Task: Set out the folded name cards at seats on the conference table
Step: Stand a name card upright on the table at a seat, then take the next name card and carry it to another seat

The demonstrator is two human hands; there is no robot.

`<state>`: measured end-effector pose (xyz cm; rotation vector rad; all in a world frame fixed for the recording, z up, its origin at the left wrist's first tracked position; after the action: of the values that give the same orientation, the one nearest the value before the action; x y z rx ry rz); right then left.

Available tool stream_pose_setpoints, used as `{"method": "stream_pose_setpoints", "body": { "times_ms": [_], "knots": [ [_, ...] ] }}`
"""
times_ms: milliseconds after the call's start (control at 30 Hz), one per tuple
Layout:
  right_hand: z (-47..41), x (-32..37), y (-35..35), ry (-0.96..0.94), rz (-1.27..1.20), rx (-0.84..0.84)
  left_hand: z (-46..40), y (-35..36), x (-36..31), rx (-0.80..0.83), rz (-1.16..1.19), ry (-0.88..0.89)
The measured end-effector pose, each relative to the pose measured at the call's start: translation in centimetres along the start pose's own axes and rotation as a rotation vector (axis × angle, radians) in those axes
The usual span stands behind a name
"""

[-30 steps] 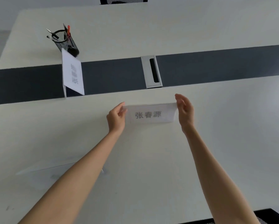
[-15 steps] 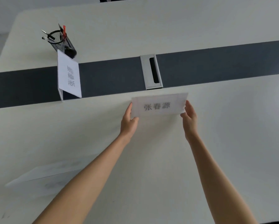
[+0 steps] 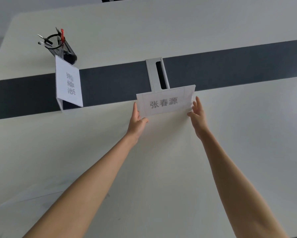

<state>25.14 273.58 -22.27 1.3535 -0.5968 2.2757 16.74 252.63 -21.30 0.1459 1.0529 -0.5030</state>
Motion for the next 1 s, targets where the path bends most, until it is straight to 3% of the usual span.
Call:
{"method": "stream_pose_setpoints", "body": {
  "times_ms": [133, 200, 400, 667, 767, 867, 1000],
  "knots": [
    [3.1, -2.0, -0.5, 0.094, -0.076, -0.171, 2.0, -2.5, 0.7, -0.099, -0.067, -0.082],
    [5.4, -3.6, 0.3, 0.158, -0.078, -0.188, 3.1, -4.3, 0.0, -0.068, -0.154, -0.080],
    [14.4, -4.9, 10.2, 0.239, 0.021, 0.289, 8.8, -14.2, -3.6, -0.051, -0.229, 0.009],
    [24.8, -3.5, 23.2, 0.101, 0.276, 0.685, 19.4, -32.2, 3.4, -0.371, -0.467, -0.098],
    [24.8, -4.0, 23.7, 0.110, 0.280, 0.670, 20.7, -33.5, 6.7, -0.333, -0.520, -0.248],
    [25.7, -3.7, 24.4, 0.073, 0.243, 0.571, 21.9, -33.1, 10.1, -0.178, -0.372, -0.328],
    [26.6, -3.2, 24.7, 0.009, 0.192, 0.341, 21.7, -32.1, 11.6, -0.079, -0.189, -0.227]
  ]
}}
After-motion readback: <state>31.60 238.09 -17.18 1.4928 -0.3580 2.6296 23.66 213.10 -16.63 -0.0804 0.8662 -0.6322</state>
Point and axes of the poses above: each hand's wrist, its own z-axis away from the middle knuckle, its own y-axis out of the palm, x = y × z, the point moved 9 cm from there along -z, towards the middle knuckle, and after that the axes turned 2 degrees about y, right-handed, at the moved point
